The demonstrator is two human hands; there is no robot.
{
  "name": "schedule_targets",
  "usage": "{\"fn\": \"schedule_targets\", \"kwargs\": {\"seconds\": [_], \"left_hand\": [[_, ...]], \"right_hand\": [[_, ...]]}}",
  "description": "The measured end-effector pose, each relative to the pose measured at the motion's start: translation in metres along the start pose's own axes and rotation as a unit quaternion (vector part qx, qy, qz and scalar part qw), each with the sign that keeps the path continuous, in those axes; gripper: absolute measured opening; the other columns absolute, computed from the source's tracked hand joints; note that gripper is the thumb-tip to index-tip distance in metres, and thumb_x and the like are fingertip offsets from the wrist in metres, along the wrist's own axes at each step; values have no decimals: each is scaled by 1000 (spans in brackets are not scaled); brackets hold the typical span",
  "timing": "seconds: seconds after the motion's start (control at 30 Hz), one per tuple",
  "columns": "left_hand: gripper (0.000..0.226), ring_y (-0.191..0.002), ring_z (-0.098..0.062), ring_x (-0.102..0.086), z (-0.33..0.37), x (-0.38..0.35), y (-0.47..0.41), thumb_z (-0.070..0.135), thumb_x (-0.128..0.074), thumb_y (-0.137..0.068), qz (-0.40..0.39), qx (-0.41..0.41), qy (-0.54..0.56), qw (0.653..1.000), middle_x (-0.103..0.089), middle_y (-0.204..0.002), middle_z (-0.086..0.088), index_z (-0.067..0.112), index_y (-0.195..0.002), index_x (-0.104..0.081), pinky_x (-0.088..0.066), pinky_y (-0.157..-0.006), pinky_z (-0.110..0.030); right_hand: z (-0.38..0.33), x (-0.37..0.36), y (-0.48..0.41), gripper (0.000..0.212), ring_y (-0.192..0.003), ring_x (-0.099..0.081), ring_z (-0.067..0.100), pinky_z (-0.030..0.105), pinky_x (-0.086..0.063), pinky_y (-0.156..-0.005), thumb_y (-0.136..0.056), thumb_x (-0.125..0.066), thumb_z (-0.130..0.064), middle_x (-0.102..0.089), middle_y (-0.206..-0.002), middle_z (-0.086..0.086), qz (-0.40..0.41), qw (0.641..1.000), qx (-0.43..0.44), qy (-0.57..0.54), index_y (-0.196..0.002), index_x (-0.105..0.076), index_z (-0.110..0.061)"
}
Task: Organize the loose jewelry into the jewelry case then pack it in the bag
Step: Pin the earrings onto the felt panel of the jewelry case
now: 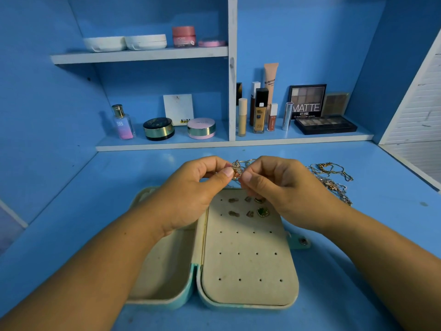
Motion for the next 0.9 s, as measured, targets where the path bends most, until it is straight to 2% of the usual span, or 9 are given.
{"fn": "schedule_targets", "kwargs": {"seconds": [0.2, 0.27, 0.33, 0.37, 0.53, 0.6, 0.7, 0.8, 0.9], "left_hand": [[14, -106, -15, -62, 1, -2, 1, 30, -56, -96, -5, 9, -16, 1000, -69, -105, 1, 27, -99, -69, -44, -104, -42], [8, -106, -6, -59, 1, -1, 2, 26, -60, -94, 23, 10, -21, 999, -66, -106, 7, 30, -100, -65, -44, -103, -28], [16, -106, 6, -52, 4, 2, 3, 25, -62, -91, 53, -8, -60, 997, -60, -110, 14, 36, -103, -57, -39, -90, -9], [21, -109, 7, -49, 8, 3, 4, 25, -63, -90, 61, -25, -81, 995, -58, -112, 17, 38, -104, -56, -36, -85, -7], [17, -114, 3, -47, 20, 2, 7, 36, -65, -84, 62, -97, -131, 985, -59, -108, 22, 40, -100, -65, -35, -88, -14], [15, -110, 3, -52, 23, 3, 8, 39, -63, -79, 77, -116, -129, 982, -62, -105, 20, 39, -93, -68, -35, -85, -7], [9, -103, 4, -57, 27, 6, 9, 29, -72, -85, 93, -143, -126, 977, -65, -100, 17, 38, -87, -69, -33, -80, 0], [9, -101, 4, -58, 27, 6, 9, 26, -70, -85, 91, -147, -130, 976, -66, -99, 16, 34, -87, -70, -34, -79, 1], [7, -101, 1, -59, 24, 4, 8, 30, -68, -86, 76, -135, -138, 978, -68, -99, 15, 36, -87, -70, -36, -78, -2]], "right_hand": [[2, 0, 1, 15, -64, -49, 14, 30, -44, -64, -91, -58, -23, -57, -70, 3, -8, 1000, -4, 20, -83, -64, -12], [1, 0, 1, 15, -65, -49, 12, 30, -44, -64, -93, -57, -22, -57, -70, 2, -6, 1000, -2, 22, -81, -64, -15], [1, 1, 0, 17, -65, -48, 14, 34, -43, -65, -94, -55, -24, -56, -71, 8, -6, 1000, -2, 28, -80, -63, -19], [1, 1, 0, 17, -66, -47, 15, 36, -43, -65, -95, -55, -26, -55, -72, 11, -8, 999, -3, 31, -80, -63, -20], [-1, 1, 0, 18, -54, -41, 1, 13, -35, -54, -93, -54, -29, -49, -60, -13, -12, 999, -9, 28, -83, -63, -18], [-2, 1, 0, 19, -53, -40, 2, 13, -34, -53, -91, -53, -32, -48, -61, -11, -13, 999, -7, 34, -83, -63, -18], [-1, 2, 0, 19, -55, -39, 5, 18, -36, -53, -93, -52, -29, -48, -65, -2, -9, 999, -8, 44, -85, -62, -16], [-1, 4, 0, 19, -59, -40, 11, 21, -37, -55, -94, -52, -28, -49, -67, 2, -11, 999, -21, 47, -87, -63, -14], [0, 9, 1, 18, -55, -39, 8, 18, -36, -52, -94, -52, -32, -49, -63, -5, -11, 995, -46, 92, -84, -62, -21]]}}
Point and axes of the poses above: each hand's wrist, its own y-axis away from the middle knuckle, its own x-axis out of the back of the hand, z = x × y, the point moved 7 cm from there along -y, towards the middle knuckle
